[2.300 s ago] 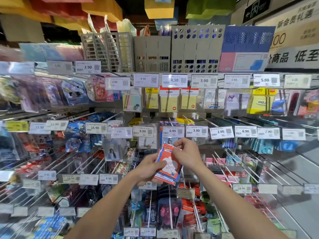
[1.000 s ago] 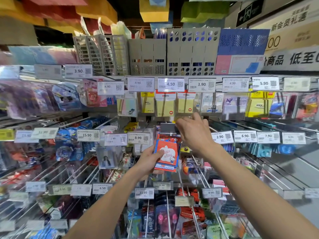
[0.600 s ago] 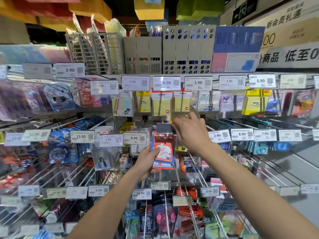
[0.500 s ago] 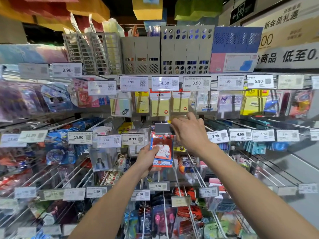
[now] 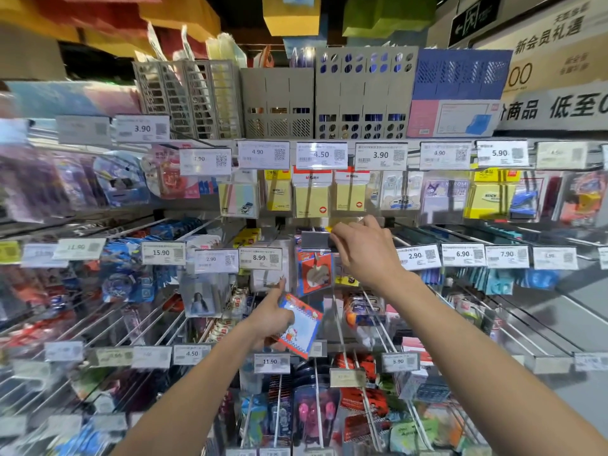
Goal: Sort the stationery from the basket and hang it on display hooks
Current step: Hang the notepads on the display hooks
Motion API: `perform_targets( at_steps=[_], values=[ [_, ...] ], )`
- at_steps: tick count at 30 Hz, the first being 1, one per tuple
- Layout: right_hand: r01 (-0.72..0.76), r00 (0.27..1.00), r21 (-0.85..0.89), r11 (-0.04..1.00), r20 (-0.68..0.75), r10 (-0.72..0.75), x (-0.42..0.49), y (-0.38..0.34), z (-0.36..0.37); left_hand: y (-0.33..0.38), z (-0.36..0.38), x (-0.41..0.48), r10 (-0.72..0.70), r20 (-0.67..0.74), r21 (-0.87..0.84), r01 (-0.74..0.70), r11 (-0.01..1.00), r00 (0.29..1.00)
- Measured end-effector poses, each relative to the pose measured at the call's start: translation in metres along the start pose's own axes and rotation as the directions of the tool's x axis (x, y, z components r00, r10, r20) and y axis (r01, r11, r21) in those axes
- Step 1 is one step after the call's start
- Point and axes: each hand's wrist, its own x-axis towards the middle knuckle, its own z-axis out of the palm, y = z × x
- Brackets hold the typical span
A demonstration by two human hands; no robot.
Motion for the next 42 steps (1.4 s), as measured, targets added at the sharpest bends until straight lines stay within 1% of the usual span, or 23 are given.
perform_targets(
  at_steps=[2,5,8,11,15,19,21,24,29,35,37,42],
  values=[
    [-0.01,1.0,0.028,1.0,0.004,0.01,-0.001,0.0,0.0,0.0,-0.001,-0.005,0.029,0.015,0.058,-0.03,0.998,0.999],
    [-0.021,1.0,0.065,0.998,0.006,0.021,-0.004,-0.001,0.0,0.007,0.004,-0.019,0.085,0.018,-0.003,-0.085,0.996,0.996],
    [-0.032,0.999,0.083,0.996,0.018,0.03,-0.006,-0.001,-0.001,0.013,0.009,-0.026,0.121,0.072,-0.05,-0.118,0.992,0.99],
    [-0.031,0.999,0.097,0.995,0.026,0.029,-0.007,-0.001,-0.002,0.014,0.008,-0.028,0.123,0.094,-0.076,-0.116,0.99,0.988],
    [-0.032,0.999,0.097,0.995,0.034,0.029,-0.006,0.0,-0.002,0.011,0.006,-0.029,0.077,0.137,0.001,-0.078,0.997,0.988],
    [-0.043,0.999,0.113,0.993,0.029,0.04,-0.005,0.001,0.002,0.018,0.008,-0.027,0.141,0.031,-0.166,-0.134,0.977,0.99],
    [-0.042,0.999,0.112,0.993,0.027,0.039,-0.004,0.001,0.003,0.026,0.01,-0.025,0.192,-0.026,-0.211,-0.194,0.958,0.981],
    [-0.045,0.999,0.111,0.993,0.019,0.043,-0.004,0.002,0.003,0.033,0.015,-0.023,0.238,-0.075,-0.265,-0.249,0.931,0.968],
    [-0.053,0.999,0.125,0.991,0.019,0.051,-0.005,0.002,0.004,0.036,0.025,-0.017,0.236,-0.144,-0.277,-0.268,0.923,0.961],
    [-0.046,0.999,0.13,0.99,0.014,0.044,-0.005,0.002,0.005,0.038,0.029,-0.006,0.254,-0.183,-0.304,-0.301,0.904,0.95],
    [-0.044,0.999,0.134,0.99,0.007,0.043,-0.006,0.003,0.005,0.038,0.03,-0.002,0.254,-0.195,-0.289,-0.303,0.908,0.947],
    [-0.032,0.999,0.145,0.989,-0.002,0.033,-0.007,0.002,0.006,0.033,0.031,0.017,0.186,-0.226,-0.26,-0.244,0.934,0.956]
  ],
)
